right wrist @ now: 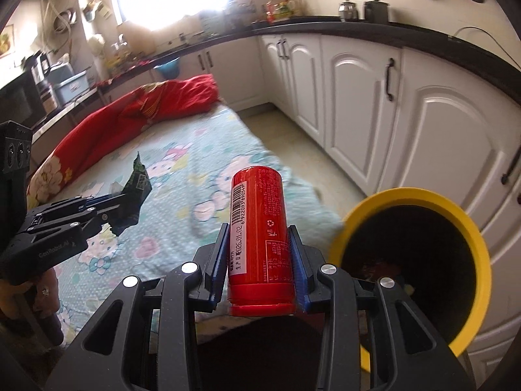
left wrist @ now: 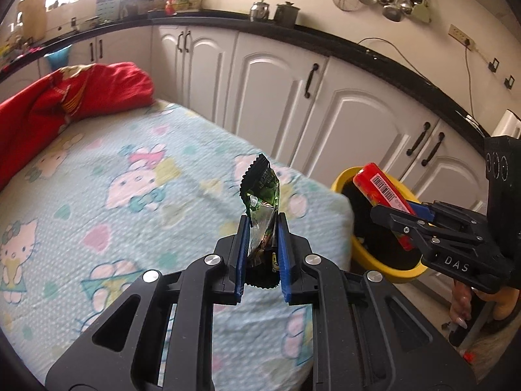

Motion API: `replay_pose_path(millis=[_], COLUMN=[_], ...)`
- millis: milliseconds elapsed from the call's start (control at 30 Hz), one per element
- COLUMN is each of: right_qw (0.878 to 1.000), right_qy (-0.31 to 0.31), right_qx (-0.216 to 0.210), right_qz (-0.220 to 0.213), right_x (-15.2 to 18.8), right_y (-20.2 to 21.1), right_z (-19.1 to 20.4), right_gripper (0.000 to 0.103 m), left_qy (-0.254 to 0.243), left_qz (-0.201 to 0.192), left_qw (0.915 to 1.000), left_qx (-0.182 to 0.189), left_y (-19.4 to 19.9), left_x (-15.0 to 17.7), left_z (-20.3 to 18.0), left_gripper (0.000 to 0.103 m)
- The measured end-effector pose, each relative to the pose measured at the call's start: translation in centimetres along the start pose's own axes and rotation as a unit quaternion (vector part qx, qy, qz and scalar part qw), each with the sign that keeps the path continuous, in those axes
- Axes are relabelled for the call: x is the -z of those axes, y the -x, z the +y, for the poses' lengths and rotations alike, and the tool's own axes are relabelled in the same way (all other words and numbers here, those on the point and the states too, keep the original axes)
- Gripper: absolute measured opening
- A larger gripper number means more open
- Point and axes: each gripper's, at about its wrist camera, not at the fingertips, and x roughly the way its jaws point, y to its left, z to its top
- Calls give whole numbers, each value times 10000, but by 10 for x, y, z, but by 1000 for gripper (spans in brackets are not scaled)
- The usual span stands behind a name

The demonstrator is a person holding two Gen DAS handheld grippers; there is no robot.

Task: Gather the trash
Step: 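Lift and carry the green bag and red cylinder with both tools over the bin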

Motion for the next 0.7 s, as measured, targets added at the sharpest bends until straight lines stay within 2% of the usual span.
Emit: replay_pose_path(millis=[700], right_qw=[9941], right_qy=[-831], right_qx=[587], right_qz=[-383], right_x=[15], right_y=[48], right_z=[-85], right_gripper=[33], left_qy=[-582], left_qz=[29], left_qw=[9968], left_qx=[543], left_y=[-32], left_x=[-20], left_z=[-84], left_gripper=[11])
